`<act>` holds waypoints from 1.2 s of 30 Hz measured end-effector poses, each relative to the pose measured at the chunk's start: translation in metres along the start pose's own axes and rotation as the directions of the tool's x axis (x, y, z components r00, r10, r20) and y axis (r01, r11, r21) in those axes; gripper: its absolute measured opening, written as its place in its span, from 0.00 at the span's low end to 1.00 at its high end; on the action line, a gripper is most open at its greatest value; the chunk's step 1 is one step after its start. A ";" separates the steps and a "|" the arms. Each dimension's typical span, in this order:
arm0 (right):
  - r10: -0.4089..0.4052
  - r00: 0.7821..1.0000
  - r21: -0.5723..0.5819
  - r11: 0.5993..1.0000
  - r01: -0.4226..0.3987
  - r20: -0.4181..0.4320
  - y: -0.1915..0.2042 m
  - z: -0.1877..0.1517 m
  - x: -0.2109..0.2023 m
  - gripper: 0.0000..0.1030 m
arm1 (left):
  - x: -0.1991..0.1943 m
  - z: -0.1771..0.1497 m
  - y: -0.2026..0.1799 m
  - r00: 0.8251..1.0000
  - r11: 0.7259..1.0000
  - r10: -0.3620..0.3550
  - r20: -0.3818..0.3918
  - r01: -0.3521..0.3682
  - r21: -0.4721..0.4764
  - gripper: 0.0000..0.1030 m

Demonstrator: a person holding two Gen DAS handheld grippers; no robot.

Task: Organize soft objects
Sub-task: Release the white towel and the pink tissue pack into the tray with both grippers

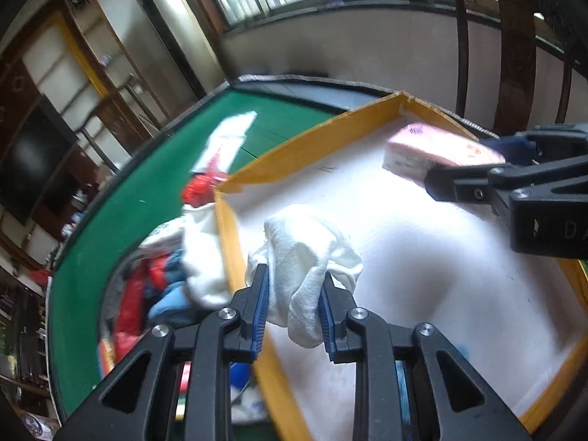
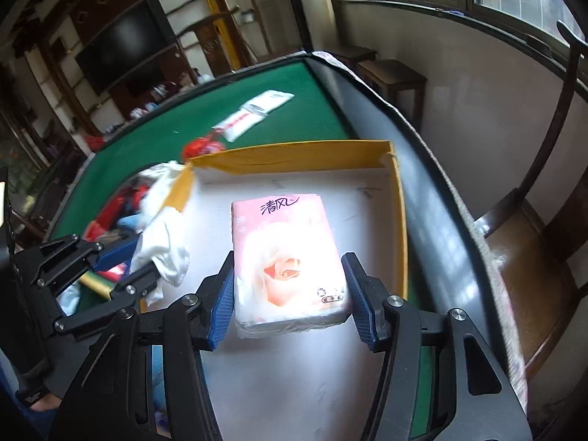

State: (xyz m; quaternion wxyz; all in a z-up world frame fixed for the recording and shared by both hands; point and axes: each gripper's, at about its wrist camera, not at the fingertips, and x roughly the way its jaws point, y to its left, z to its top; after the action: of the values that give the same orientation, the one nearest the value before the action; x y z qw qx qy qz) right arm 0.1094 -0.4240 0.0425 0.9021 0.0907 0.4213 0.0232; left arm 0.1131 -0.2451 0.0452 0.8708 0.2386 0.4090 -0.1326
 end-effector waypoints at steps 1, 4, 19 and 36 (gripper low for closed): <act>-0.033 0.999 -0.005 0.999 0.033 -0.013 -0.001 0.005 0.007 0.53 | 0.008 0.004 -0.001 1.000 1.000 0.000 -0.014 0.000 -0.001 0.25; -0.067 0.997 -0.027 0.997 0.066 -0.049 -0.004 0.016 0.023 0.53 | 0.029 0.014 -0.003 0.998 1.000 0.012 -0.060 -0.011 0.005 0.25; -0.142 0.987 -0.047 0.989 0.139 -0.070 0.000 0.022 0.035 0.68 | 0.036 0.020 0.014 0.985 0.982 -0.154 -0.084 0.143 -0.121 0.49; -0.076 0.972 0.190 0.981 0.033 0.222 0.029 -0.101 -0.055 0.69 | -0.060 -0.036 0.039 0.964 0.944 -0.246 0.099 0.262 -0.200 0.52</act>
State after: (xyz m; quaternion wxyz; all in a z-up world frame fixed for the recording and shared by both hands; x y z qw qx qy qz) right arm -0.0022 -0.3875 0.0260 0.9324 0.1644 0.3176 -0.0515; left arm 0.0686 -0.1909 0.0835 0.8811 0.0848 0.4161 -0.2081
